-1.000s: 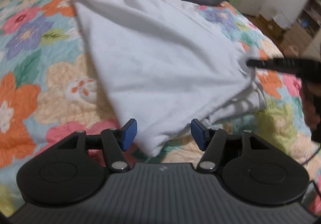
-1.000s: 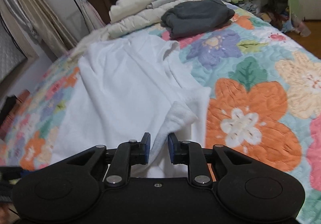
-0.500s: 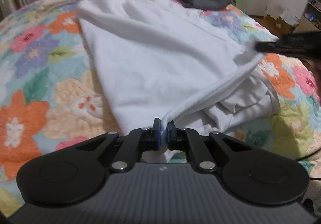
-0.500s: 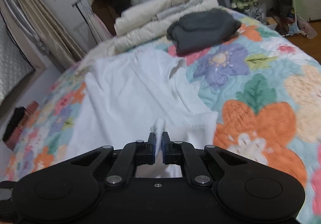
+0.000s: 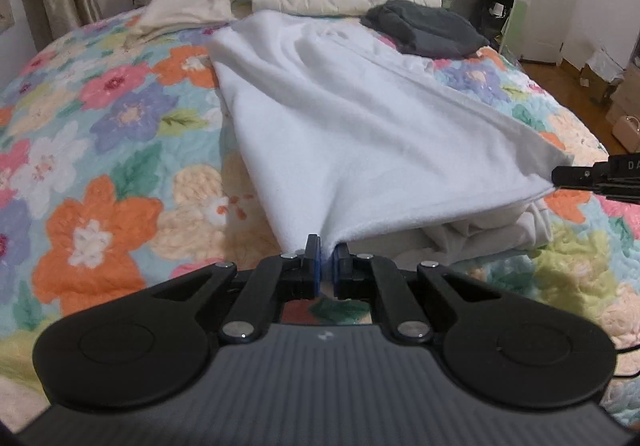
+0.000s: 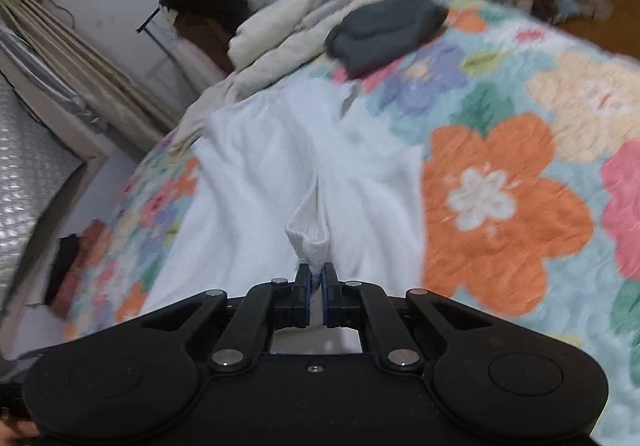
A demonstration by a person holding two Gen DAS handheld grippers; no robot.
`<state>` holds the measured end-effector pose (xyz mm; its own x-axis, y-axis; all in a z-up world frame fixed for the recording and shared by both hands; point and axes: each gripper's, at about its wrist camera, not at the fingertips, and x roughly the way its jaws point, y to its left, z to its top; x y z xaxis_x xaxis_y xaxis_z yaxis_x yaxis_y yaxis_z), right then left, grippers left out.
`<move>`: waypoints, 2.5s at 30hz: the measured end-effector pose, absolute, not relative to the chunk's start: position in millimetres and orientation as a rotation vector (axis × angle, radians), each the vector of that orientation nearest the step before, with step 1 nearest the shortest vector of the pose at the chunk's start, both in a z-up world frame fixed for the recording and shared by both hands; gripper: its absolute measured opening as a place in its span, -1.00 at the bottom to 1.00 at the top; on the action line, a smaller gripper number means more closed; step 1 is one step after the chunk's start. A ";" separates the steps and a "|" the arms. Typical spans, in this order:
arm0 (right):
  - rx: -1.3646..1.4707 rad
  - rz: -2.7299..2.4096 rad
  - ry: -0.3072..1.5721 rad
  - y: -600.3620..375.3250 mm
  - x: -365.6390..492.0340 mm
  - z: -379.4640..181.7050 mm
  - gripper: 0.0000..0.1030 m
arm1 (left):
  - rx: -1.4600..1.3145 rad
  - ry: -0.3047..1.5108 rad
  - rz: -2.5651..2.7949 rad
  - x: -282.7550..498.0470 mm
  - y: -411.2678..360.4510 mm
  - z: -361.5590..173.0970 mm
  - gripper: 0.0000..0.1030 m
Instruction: Fold clothes
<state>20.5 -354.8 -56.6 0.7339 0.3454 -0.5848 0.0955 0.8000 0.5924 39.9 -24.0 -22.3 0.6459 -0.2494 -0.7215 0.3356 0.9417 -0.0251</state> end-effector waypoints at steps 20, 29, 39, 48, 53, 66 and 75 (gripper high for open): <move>0.509 0.113 0.884 -337.1 25.0 -99.7 -0.87 | 0.065 1.016 -0.324 55.1 -16.0 -74.7 -0.85; 0.383 0.090 1.028 -335.2 29.3 -95.9 -0.79 | 0.011 0.946 -0.373 50.6 1.2 -39.3 -0.19; 0.306 0.174 0.914 -361.7 73.2 -7.2 -0.32 | -0.005 0.906 -0.454 110.0 20.7 6.7 -0.12; 0.165 0.392 0.927 -315.3 202.2 -2.8 0.08 | -0.051 0.839 -0.510 208.0 -10.7 4.0 -0.10; 0.211 0.376 1.019 -312.2 271.7 -24.9 0.08 | -0.067 0.845 -0.517 264.5 -22.9 -9.7 -0.10; 0.026 0.321 0.890 -305.3 380.0 -27.1 0.08 | 0.199 0.610 -0.505 432.8 -52.9 1.1 0.38; 0.126 0.306 0.881 -341.1 353.1 -25.8 0.08 | 0.449 0.772 -0.613 475.4 -133.9 -42.3 0.56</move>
